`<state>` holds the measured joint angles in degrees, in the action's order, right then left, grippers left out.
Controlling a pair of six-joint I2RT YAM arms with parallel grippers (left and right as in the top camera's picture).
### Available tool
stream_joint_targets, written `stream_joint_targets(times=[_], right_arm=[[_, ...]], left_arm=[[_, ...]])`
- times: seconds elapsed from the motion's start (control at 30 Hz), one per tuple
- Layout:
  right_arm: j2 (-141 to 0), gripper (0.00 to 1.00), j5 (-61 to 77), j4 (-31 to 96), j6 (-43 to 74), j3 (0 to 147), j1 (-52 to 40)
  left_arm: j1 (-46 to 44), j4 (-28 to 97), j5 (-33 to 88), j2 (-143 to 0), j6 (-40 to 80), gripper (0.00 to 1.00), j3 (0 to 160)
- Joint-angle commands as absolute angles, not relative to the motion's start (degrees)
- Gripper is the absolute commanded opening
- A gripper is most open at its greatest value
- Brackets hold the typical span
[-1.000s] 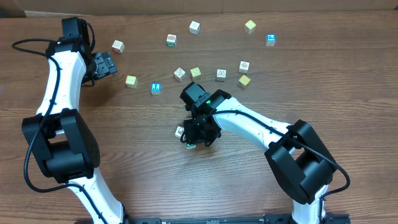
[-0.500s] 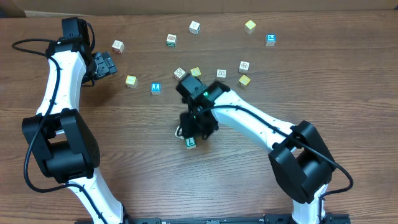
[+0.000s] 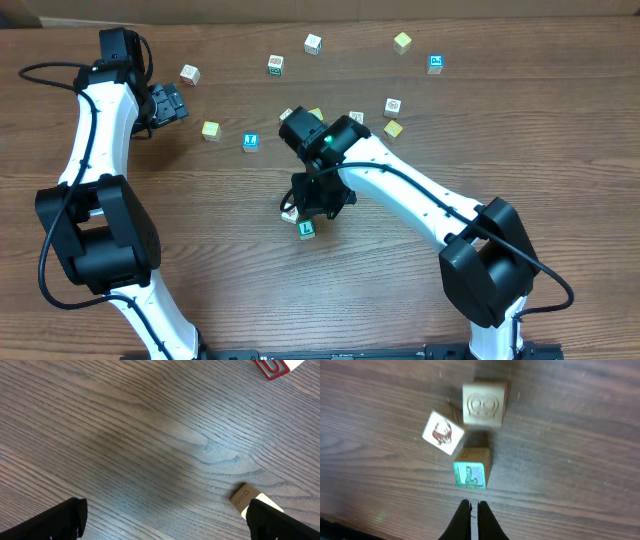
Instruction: Form a circle
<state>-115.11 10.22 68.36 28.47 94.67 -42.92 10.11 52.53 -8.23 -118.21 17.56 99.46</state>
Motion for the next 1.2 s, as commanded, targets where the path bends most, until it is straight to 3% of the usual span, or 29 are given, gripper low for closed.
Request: stream_joint_targets(times=[0.0,1.17], right_arm=[[-115.11,0.04,9.87,67.22,31.79,92.27,-45.41],[-115.13,0.04,10.57,54.87,39.07,81.76,-47.29]], left_arm=[[9.72,52.45,-8.54,-117.64,17.12,1.00,99.09],[9.72,52.45,-8.54,-117.64,17.12,1.00,99.09]])
